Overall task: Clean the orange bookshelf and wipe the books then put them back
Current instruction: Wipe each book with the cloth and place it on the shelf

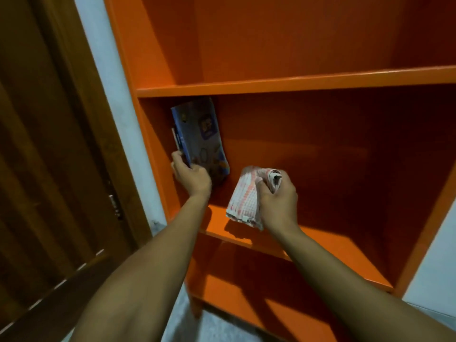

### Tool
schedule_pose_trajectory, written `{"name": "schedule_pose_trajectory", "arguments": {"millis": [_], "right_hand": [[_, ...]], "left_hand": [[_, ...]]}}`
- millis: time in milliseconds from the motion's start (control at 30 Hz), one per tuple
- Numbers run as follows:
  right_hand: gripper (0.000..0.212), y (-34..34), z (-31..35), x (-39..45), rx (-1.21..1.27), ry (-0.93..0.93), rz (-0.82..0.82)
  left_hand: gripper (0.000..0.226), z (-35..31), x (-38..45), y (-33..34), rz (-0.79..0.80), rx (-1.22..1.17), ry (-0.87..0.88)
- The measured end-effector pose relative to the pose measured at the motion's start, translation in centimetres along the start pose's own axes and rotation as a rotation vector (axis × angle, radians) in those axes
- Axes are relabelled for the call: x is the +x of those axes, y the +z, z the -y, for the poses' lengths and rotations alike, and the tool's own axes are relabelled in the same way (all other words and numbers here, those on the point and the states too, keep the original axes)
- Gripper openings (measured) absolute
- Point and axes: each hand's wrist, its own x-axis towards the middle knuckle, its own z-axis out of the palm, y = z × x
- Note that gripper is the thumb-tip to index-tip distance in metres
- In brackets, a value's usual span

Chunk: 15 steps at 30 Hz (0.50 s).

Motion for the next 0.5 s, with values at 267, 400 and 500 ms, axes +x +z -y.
{"name": "schedule_pose_trajectory", "arguments": {"millis": [267,400,500], "right_hand": [[0.008,0.4,-0.9,-0.2,0.031,0.004,0.053],[0.008,0.7,-0.7,-0.7,0.048,0.008,0.078],[0.007,0.7,-0.3,-0.7,0.04,-0.005,0.104]], "left_hand": [[0.033,2.0,-1.0,-0.7,-0.005,0.25,-0.01],[0.02,2.7,-0.6,-1.9,0.067,0.318,0.022],[0.026,1.6,0.1,-2.0,0.148,0.498,0.013]]}}
